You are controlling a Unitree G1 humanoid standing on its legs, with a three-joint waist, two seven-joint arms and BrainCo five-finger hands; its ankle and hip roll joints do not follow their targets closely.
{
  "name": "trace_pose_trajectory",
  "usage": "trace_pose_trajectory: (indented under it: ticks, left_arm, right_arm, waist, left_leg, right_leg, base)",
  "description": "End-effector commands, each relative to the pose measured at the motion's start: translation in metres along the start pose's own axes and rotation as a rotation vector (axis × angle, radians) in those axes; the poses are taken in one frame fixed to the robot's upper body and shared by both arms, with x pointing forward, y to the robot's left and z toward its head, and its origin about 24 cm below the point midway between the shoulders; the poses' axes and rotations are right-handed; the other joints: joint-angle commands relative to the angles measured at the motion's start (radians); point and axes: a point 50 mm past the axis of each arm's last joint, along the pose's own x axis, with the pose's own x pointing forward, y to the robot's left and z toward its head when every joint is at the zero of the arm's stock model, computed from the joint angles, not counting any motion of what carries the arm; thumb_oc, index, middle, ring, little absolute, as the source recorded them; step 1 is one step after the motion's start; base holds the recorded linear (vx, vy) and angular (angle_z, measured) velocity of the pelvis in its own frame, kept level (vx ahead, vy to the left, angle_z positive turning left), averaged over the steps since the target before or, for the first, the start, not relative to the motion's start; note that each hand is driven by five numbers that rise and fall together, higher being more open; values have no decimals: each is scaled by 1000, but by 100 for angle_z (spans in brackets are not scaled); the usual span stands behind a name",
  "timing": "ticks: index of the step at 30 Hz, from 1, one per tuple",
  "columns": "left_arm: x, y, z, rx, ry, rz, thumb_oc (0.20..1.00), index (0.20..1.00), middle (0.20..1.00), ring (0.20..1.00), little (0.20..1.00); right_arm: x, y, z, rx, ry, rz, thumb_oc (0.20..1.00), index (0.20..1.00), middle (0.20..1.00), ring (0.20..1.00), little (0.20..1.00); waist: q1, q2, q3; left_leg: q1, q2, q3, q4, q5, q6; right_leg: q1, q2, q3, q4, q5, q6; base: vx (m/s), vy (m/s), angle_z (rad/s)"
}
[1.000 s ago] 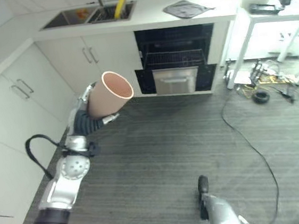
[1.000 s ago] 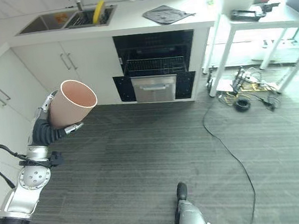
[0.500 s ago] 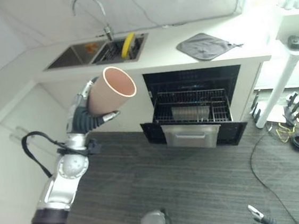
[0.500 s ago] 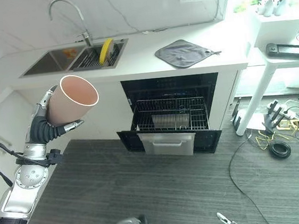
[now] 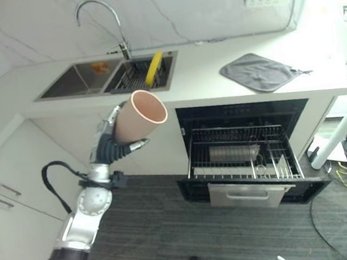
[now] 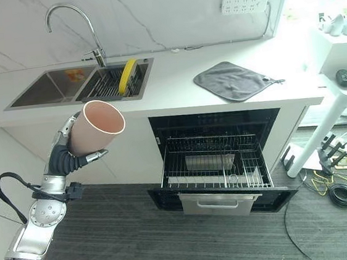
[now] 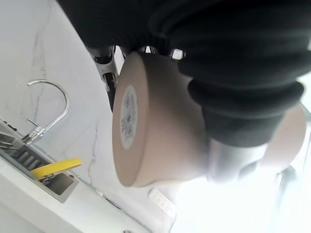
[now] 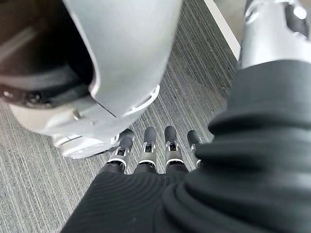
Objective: Place the dishes in the dishwasher.
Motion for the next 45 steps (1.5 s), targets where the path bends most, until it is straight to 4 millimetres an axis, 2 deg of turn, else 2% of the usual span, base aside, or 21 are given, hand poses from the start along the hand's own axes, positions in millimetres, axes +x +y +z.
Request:
trace_pose_trajectory:
  ticks: [1, 7, 9, 11, 12, 13, 15, 16, 19, 22, 25, 26, 27, 29, 30, 33, 36, 39, 41, 44, 45]
  left_arm:
    - [17, 25, 29, 53, -200, 72, 200, 200, 200, 200, 200]
    - [22, 22, 34, 85, -242, 9, 200, 200, 200, 200, 200]
    - [23, 23, 35, 95, -244, 20, 200, 200, 200, 200, 200]
    - [25, 27, 34, 139, -248, 58, 200, 200, 200, 200, 200]
    - [26, 27, 34, 140, -249, 61, 200, 200, 200, 200, 200]
    - [28, 30, 35, 151, -252, 77, 200, 200, 200, 200, 200]
    - [29, 32, 35, 160, -245, 93, 200, 200, 200, 200, 200]
    - [28, 34, 34, 159, -237, 92, 200, 200, 200, 200, 200]
    - [25, 30, 31, 155, -210, 91, 200, 200, 200, 200, 200]
    - [23, 26, 29, 153, -178, 116, 200, 200, 200, 200, 200]
    - [23, 26, 28, 139, -145, 148, 200, 200, 200, 200, 200]
    - [24, 26, 28, 129, -139, 156, 200, 200, 200, 200, 200]
    - [24, 26, 28, 124, -137, 160, 200, 200, 200, 200, 200]
    - [23, 27, 29, 121, -144, 157, 200, 200, 200, 200, 200]
    - [22, 27, 29, 122, -148, 150, 200, 200, 200, 200, 200]
    - [21, 23, 27, 118, -151, 116, 200, 200, 200, 200, 200]
    - [18, 20, 24, 114, -135, 108, 200, 200, 200, 200, 200]
    - [12, 19, 12, 49, -69, 99, 200, 200, 200, 200, 200]
    - [8, 18, 5, -98, 0, 100, 200, 200, 200, 200, 200]
    - [2, 11, -12, -304, 125, 104, 200, 200, 200, 200, 200]
    - [0, 6, -20, -416, 187, 108, 200, 200, 200, 200, 200]
  right_arm:
    - [1, 1, 15, -5, -39, 2, 1000, 1000, 1000, 1000, 1000]
    - [2, 3, 19, -12, -49, -4, 1000, 1000, 1000, 1000, 1000]
    - [2, 3, 25, 22, -91, -21, 1000, 1000, 1000, 1000, 1000]
    - [2, 2, 31, 45, -102, -38, 1000, 1000, 1000, 1000, 1000]
    - [2, 2, 30, 44, -101, -38, 1000, 1000, 1000, 1000, 1000]
    - [2, 0, 25, 34, -89, -43, 1000, 1000, 1000, 1000, 1000]
    - [2, -1, 20, 36, -70, -51, 1000, 1000, 1000, 1000, 1000]
    - [1, -3, 18, 41, -58, -54, 1000, 1000, 1000, 1000, 1000]
    - [0, -7, 14, 5, -46, -36, 1000, 1000, 1000, 1000, 1000]
    - [1, -2, 20, -71, -50, -16, 1000, 1000, 1000, 1000, 1000]
    - [1, 0, 27, -100, -56, -19, 1000, 1000, 1000, 1000, 1000]
    - [1, -2, 31, -99, -66, -31, 1000, 1000, 1000, 1000, 1000]
    - [0, -3, 34, -92, -74, -41, 1000, 1000, 1000, 1000, 1000]
    - [-1, -7, 41, -63, -99, -54, 1000, 1000, 1000, 1000, 1000]
    - [-2, -10, 43, -46, -113, -58, 1000, 1000, 1000, 1000, 1000]
    - [-4, -15, 47, 86, -175, -83, 1000, 1000, 1000, 1000, 1000]
    - [-7, -22, 43, 199, -241, -106, 1000, 1000, 1000, 1000, 1000]
    - [-14, -29, 58, 368, -412, -134, 1000, 1000, 1000, 1000, 1000]
    - [-22, -31, 83, 447, -566, -165, 1000, 1000, 1000, 1000, 1000]
    - [-46, -21, 136, 483, -836, -184, 1000, 1000, 1000, 1000, 1000]
    - [-63, -14, 162, 487, -977, -160, 1000, 1000, 1000, 1000, 1000]
  waist:
    - [7, 9, 18]
    - [5, 14, 23]
    - [6, 15, 30]
    - [-12, 14, 50]
    - [-12, 13, 51]
    - [-8, 5, 57]
    - [-3, -3, 62]
    - [2, -3, 63]
    - [5, -6, 48]
    - [4, -14, 40]
    - [3, -28, 41]
    - [6, -32, 47]
    - [11, -30, 51]
    - [15, -18, 54]
    - [15, -7, 56]
    - [-6, 6, 51]
    - [-23, 13, 47]
    - [-31, 11, 42]
    - [-36, 5, 40]
    - [-45, -8, 40]
    - [-49, -14, 39]
  left_leg:
    - [69, 39, 79, 20, -159, -44]
    - [87, 20, 110, 13, -176, -13]
    - [93, 6, 119, 10, -186, 4]
    - [101, -9, 121, 6, -204, 30]
    - [101, -8, 124, 7, -204, 28]
    - [102, -4, 139, 14, -211, 23]
    - [110, 5, 148, 19, -223, 25]
    - [116, 18, 151, 29, -226, 17]
    - [127, 72, 177, 34, -202, -19]
    - [100, 120, 172, 94, -193, -60]
    - [45, 143, 170, 235, -223, -79]
    - [-2, 156, 158, 325, -227, -87]
    - [-37, 167, 139, 366, -209, -95]
    - [-49, 180, 122, 319, -172, -103]
    - [-52, 194, 119, 279, -125, -120]
    - [35, 187, 160, 129, -130, -114]
    - [94, 167, 186, 53, -133, -111]
    - [112, 147, 184, 45, -148, -95]
    - [110, 142, 186, 61, -160, -82]
    - [106, 132, 184, 85, -176, -62]
    - [103, 130, 183, 100, -183, -54]
  right_leg:
    - [-87, 31, -35, -9, 81, 8]
    - [-125, 19, -57, 96, 79, 27]
    - [-169, 21, -63, 202, 90, 42]
    - [-319, -7, -43, 391, 162, 82]
    - [-318, -16, -48, 379, 164, 83]
    - [-305, -66, -72, 296, 191, 89]
    - [-297, -114, -84, 226, 241, 101]
    - [-261, -116, -102, 179, 207, 99]
    - [-176, -74, -130, 51, 168, 77]
    - [-119, -34, -118, -28, 151, 40]
    - [-99, -29, -105, -59, 147, 18]
    - [-91, -27, -96, -65, 145, 6]
    - [-83, -21, -88, -70, 142, -3]
    - [-81, -15, -78, -85, 142, -7]
    - [-78, -9, -78, -89, 139, -8]
    - [-83, -42, -128, -67, 148, 17]
    - [-80, -67, -151, -43, 145, 36]
    - [-78, -71, -137, -31, 138, 44]
    - [-82, -73, -126, -20, 134, 42]
    - [-86, -73, -107, -8, 133, 39]
    - [-90, -72, -99, -4, 133, 36]
  base:
    - [38, 76, -8]
    - [8, 111, -17]
    - [-9, 116, -39]
    - [-33, -13, -70]
    - [-14, -216, -45]
    - [31, -267, -7]
    - [85, -333, 14]
    - [156, -359, 14]
    - [184, -371, 7]
    - [163, -313, 8]
    - [101, -190, -21]
    - [61, -92, -26]
    - [53, -43, -23]
    - [38, 62, -25]
    - [60, 141, -29]
    - [97, 226, -5]
    - [85, 208, 15]
    - [55, 98, 17]
    - [5, 21, -9]
    - [-27, -16, -23]
    - [-43, -31, -35]
